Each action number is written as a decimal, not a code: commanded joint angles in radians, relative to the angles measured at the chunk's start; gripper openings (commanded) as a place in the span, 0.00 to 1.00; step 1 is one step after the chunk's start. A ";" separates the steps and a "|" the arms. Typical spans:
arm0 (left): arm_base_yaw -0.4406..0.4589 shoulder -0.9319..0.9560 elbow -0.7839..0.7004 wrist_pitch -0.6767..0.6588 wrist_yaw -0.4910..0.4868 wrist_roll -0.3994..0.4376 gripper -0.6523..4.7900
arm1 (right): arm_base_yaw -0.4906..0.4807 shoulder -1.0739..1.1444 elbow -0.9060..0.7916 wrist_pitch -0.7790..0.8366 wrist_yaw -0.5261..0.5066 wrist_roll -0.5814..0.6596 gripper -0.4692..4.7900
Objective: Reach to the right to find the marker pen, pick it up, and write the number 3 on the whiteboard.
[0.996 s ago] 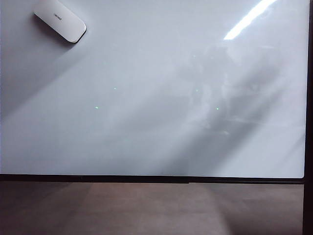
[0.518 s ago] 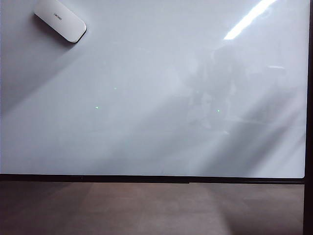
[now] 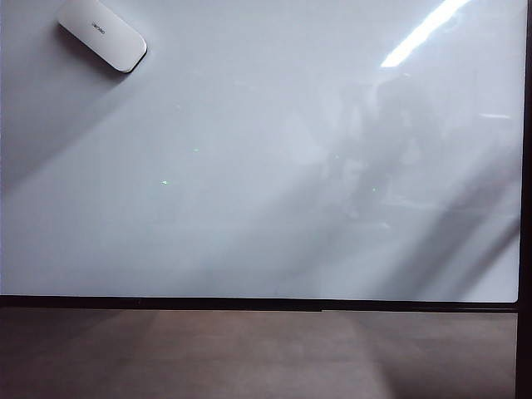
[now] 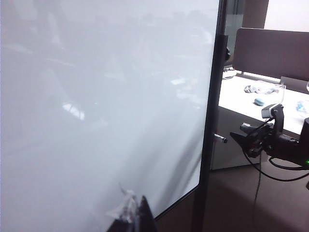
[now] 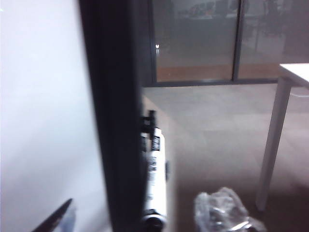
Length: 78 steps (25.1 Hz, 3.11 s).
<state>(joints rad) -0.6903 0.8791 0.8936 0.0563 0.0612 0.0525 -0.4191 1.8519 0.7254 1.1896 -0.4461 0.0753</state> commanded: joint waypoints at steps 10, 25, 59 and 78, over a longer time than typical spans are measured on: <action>0.001 0.000 0.004 0.012 -0.019 0.003 0.11 | 0.005 0.202 0.190 0.011 -0.075 0.005 0.67; 0.000 0.003 0.003 0.005 -0.021 0.003 0.11 | 0.019 0.254 0.282 -0.010 -0.107 0.003 0.67; 0.000 0.003 0.003 -0.018 -0.021 0.000 0.11 | 0.022 0.257 0.288 -0.094 -0.049 0.003 0.58; 0.000 0.003 0.003 -0.018 -0.023 0.000 0.11 | 0.023 0.256 0.288 -0.055 -0.050 0.003 0.58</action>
<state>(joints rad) -0.6903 0.8837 0.8940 0.0315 0.0410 0.0525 -0.3943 2.1124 1.0111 1.1019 -0.5159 0.0780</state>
